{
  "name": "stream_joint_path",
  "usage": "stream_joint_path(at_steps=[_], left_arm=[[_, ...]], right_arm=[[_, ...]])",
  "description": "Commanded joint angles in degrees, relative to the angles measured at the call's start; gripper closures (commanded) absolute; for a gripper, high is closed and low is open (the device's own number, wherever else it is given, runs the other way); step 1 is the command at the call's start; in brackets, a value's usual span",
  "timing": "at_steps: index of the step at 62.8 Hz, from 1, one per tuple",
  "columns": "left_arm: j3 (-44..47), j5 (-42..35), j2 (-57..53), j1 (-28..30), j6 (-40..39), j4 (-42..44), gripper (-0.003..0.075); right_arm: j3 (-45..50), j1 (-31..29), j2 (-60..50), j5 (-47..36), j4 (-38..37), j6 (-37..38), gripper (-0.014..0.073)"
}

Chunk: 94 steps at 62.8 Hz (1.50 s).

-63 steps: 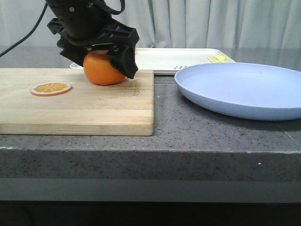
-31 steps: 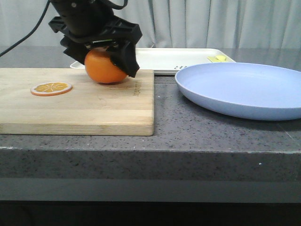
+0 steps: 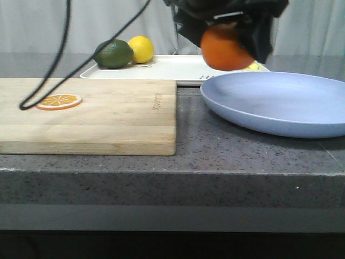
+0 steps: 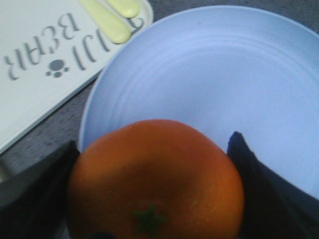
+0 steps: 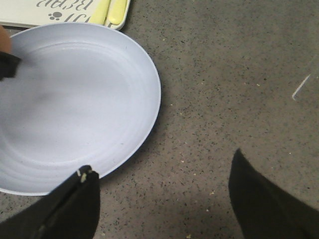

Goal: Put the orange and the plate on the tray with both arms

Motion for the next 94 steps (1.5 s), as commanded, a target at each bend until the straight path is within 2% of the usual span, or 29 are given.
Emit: stream_joint_path(at_steps=[1, 17, 21, 28, 32, 48, 55, 70, 84, 94], left_arm=[[-6.0, -1.2, 0.7, -1.9, 0.0, 0.3, 0.033], [-13.3, -0.6, 8.4, -3.6, 0.0, 0.1, 0.0318], [-14.2, -0.4, 9.2, -3.6, 0.0, -0.1, 0.0265], [-14.4, -0.8, 9.3, -3.7, 0.0, -0.7, 0.012], [-14.8, -0.4, 9.3, -3.7, 0.0, -0.7, 0.0085], [-14.8, 0.7, 6.5, -3.7, -3.9, -1.5, 0.0085], [-14.8, 4.0, 2.9, -3.6, -4.6, -1.4, 0.0085], [-13.6, 10.0, -6.1, -3.4, -4.6, 4.2, 0.0102], [-4.2, 7.9, -16.2, -1.1, -5.0, 4.2, 0.0102], [6.5, 3.6, -24.8, 2.5, -6.1, 4.0, 0.0102]], right_arm=[[-1.7, -0.1, 0.1, -3.5, -0.7, -0.7, 0.0042], [-1.7, -0.1, 0.1, -3.5, -0.7, -0.7, 0.0042], [-1.7, -0.1, 0.1, -3.5, -0.7, -0.7, 0.0042], [-1.7, -0.1, 0.1, -3.4, -0.7, -0.7, 0.0042], [-1.7, -0.1, 0.1, -3.4, -0.7, -0.7, 0.0042], [-1.7, -0.1, 0.1, -3.5, -0.7, -0.7, 0.0042], [-1.7, -0.1, 0.1, -3.5, -0.7, -0.7, 0.0042], [-1.7, -0.1, 0.1, -3.5, -0.7, -0.7, 0.0042], [-1.7, -0.1, 0.1, -3.4, -0.7, -0.7, 0.0042], [-1.7, -0.1, 0.1, -3.4, -0.7, -0.7, 0.0042]])
